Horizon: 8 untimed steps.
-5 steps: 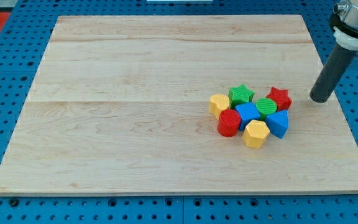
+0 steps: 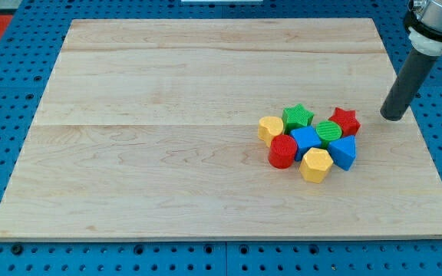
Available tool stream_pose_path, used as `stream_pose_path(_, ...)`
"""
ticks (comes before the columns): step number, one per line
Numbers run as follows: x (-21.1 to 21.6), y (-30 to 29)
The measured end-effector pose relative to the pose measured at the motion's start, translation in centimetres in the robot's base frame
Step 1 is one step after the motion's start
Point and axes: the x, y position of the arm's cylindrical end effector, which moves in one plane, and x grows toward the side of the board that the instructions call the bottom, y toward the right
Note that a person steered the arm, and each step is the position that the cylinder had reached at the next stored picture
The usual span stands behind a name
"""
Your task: Point your arm below yellow hexagon
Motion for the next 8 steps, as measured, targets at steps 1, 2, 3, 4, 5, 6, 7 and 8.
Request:
stream_pose_path(1, -0.2, 0.0)
stream_pose_path(2, -0.3, -0.1)
stream_pose_path(3, -0.3, -1.8)
stream_pose_path(4, -0.3, -4.9)
stream_pose_path(5, -0.3, -6.6)
stream_pose_path(6, -0.6, -6.7)
stream_pose_path(7, -1.0, -6.7)
stream_pose_path(8, -3.3, -8.1)
